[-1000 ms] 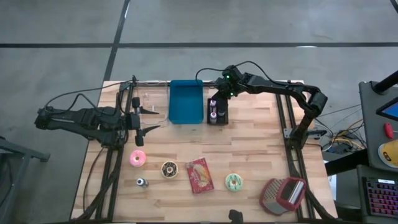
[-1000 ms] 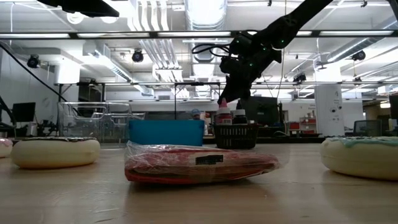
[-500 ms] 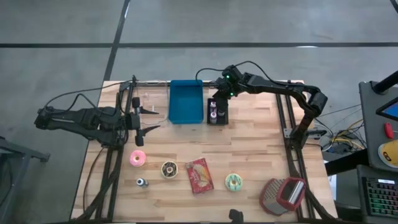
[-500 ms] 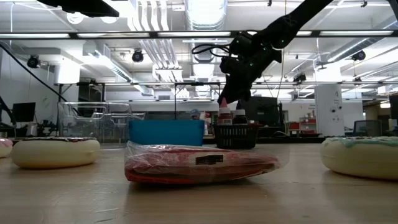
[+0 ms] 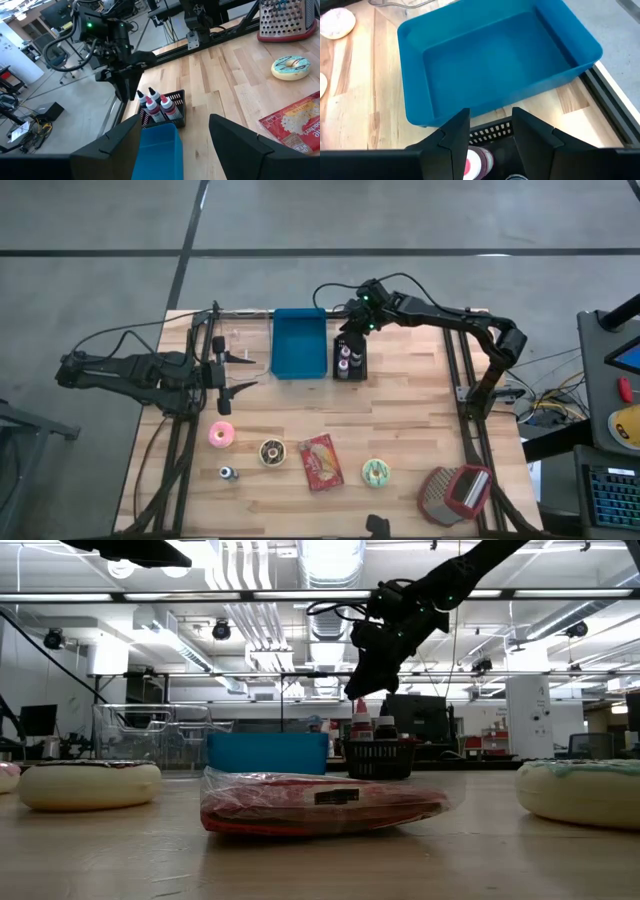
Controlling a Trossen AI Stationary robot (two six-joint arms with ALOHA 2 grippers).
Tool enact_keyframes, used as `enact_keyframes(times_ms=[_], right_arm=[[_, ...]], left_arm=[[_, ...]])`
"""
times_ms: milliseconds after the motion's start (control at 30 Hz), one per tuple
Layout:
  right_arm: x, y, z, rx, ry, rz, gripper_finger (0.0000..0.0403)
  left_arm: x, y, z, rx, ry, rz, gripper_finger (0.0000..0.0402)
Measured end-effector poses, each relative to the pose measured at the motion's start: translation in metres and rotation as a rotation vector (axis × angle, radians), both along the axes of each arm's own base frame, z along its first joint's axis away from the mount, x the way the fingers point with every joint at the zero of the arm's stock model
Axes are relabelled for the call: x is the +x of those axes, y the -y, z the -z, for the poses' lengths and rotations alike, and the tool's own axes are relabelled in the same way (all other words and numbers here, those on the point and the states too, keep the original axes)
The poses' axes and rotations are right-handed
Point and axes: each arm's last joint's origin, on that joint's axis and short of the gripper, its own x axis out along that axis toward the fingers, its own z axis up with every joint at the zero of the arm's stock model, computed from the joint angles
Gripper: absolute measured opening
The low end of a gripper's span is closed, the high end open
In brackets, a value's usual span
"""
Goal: Pick & Place Food Item
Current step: Put the black food coloring into the black bin
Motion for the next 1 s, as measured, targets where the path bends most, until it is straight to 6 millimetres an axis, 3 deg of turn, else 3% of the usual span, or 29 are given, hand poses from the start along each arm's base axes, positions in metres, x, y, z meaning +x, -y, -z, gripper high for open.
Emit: enact_keyframes(times_ms=[300, 700, 833, 1000], right_arm=[[0.003, 0.002, -0.019, -0.002, 0.009, 0.003, 0.0142], [0.009, -0.002, -0.028, 0.028, 0.043, -0.014, 0.0140], [0.012, -0.011, -0.033, 0.020, 0.055, -0.039, 0.0134], [0.013, -0.034, -0.054, -0.021, 0.106, -0.108, 0.0125]], left_arm=[[0.000, 0.000, 0.000, 0.000, 0.000, 0.000, 0.0239], [0.000, 0.000, 0.000, 0.000, 0.001, 0.000, 0.0239], [0.000, 0.000, 0.000, 0.004, 0.001, -0.013, 0.0239], [-0.001, -0.002, 0.000, 0.010, 0.007, -0.066, 0.0239]])
